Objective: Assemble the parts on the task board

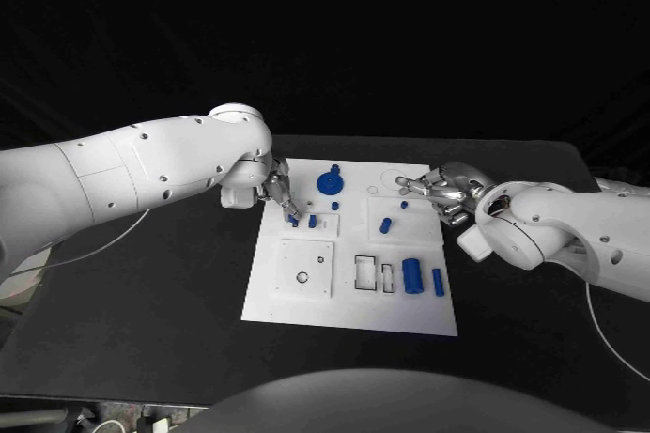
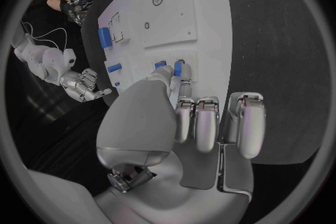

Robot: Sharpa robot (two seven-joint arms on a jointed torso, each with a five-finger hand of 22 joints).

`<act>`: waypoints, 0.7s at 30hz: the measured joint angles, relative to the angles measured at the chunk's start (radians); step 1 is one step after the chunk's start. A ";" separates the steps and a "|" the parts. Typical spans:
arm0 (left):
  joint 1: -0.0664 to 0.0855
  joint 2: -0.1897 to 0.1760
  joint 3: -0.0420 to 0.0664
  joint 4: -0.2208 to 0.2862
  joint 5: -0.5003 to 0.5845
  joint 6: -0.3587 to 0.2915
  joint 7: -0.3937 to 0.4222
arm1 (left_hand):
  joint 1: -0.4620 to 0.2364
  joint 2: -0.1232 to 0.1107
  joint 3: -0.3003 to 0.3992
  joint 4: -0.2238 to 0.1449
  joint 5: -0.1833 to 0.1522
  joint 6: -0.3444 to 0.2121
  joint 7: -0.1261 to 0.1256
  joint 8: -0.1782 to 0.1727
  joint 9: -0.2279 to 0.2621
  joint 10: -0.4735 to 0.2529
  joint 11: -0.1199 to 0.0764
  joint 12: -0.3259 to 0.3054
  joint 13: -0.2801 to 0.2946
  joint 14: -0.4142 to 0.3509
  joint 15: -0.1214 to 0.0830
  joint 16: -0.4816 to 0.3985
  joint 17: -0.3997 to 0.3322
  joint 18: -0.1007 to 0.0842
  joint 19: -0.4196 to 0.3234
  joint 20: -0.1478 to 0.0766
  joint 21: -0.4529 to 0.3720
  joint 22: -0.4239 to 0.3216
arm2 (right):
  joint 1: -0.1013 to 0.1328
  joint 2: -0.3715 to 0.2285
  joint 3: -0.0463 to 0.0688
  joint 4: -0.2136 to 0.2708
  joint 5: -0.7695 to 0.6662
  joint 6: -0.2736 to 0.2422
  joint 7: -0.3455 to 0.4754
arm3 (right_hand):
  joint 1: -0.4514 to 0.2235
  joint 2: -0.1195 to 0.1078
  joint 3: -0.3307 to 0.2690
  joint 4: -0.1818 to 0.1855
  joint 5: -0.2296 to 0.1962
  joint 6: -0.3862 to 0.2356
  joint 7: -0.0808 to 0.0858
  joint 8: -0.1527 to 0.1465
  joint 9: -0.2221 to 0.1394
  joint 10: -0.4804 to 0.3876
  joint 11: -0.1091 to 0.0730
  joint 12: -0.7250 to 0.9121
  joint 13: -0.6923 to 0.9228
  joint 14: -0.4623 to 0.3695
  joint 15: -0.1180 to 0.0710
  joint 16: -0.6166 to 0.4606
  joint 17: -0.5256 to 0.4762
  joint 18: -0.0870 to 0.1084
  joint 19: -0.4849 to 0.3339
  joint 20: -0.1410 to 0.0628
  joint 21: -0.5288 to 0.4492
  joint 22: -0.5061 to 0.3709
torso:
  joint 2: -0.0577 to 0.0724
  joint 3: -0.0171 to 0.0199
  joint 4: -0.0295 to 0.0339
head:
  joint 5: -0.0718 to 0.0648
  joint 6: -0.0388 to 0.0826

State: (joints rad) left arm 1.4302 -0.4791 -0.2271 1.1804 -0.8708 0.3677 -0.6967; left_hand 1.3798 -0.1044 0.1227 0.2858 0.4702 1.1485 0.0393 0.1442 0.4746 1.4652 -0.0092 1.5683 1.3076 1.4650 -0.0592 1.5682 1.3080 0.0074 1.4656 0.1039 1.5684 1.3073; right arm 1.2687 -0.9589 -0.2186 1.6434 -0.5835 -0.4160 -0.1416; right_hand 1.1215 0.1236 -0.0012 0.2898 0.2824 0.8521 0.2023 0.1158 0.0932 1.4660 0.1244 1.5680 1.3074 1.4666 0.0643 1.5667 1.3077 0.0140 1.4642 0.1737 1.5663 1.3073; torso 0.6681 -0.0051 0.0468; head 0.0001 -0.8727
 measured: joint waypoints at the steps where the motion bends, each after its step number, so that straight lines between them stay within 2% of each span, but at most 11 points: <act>1: 0.000 0.000 0.000 0.000 0.000 0.000 0.000 | 0.000 0.000 0.000 0.000 0.000 0.000 0.000 0.000 0.000 0.000 0.000 0.000 0.000 0.000 0.000 0.000 0.000 0.000 0.000 0.000 0.000 0.000 | 0.000 0.000 0.000 0.000 0.000 0.000 0.000 | 0.000 0.000 0.000 0.000 0.000 0.000 0.000 0.000 0.000 0.000 0.000 0.000 0.000 0.000 0.000 0.000 0.000 0.000 0.000 0.000 0.000 0.000 | 0.000 -0.0001 -0.0003 | 0.000 0.000; 21: -0.004 0.005 0.000 -0.004 -0.007 -0.001 0.000 | 0.004 0.013 -0.001 0.001 0.000 0.000 0.000 -0.003 0.000 0.000 0.000 0.000 0.000 0.000 0.000 0.000 0.000 0.000 0.000 0.000 0.000 0.000 | -0.001 0.001 0.000 0.000 0.002 -0.004 0.001 | 0.000 0.000 -0.003 -0.003 0.000 0.000 0.000 0.000 0.001 0.000 0.000 0.000 0.000 0.000 0.000 0.000 0.000 0.000 0.000 0.000 0.000 0.001 | 0.001 -0.0002 0.0000 | -0.002 0.000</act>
State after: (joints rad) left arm 1.4260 -0.4740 -0.2273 1.1764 -0.8775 0.3667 -0.6971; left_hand 1.3842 -0.0918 0.1215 0.2870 0.4701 1.1483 0.0395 0.1409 0.4749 1.4651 -0.0091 1.5683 1.3075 1.4650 -0.0592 1.5682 1.3078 0.0074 1.4656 0.1040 1.5684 1.3073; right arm 1.2682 -0.9580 -0.2186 1.6431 -0.5813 -0.4201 -0.1407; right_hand 1.1214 0.1236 -0.0040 0.2869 0.2824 0.8520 0.2022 0.1158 0.0940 1.4660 0.1244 1.5680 1.3074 1.4666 0.0643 1.5667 1.3075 0.0140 1.4642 0.1736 1.5663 1.3080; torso 0.6691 -0.0053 0.0468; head -0.0014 -0.8727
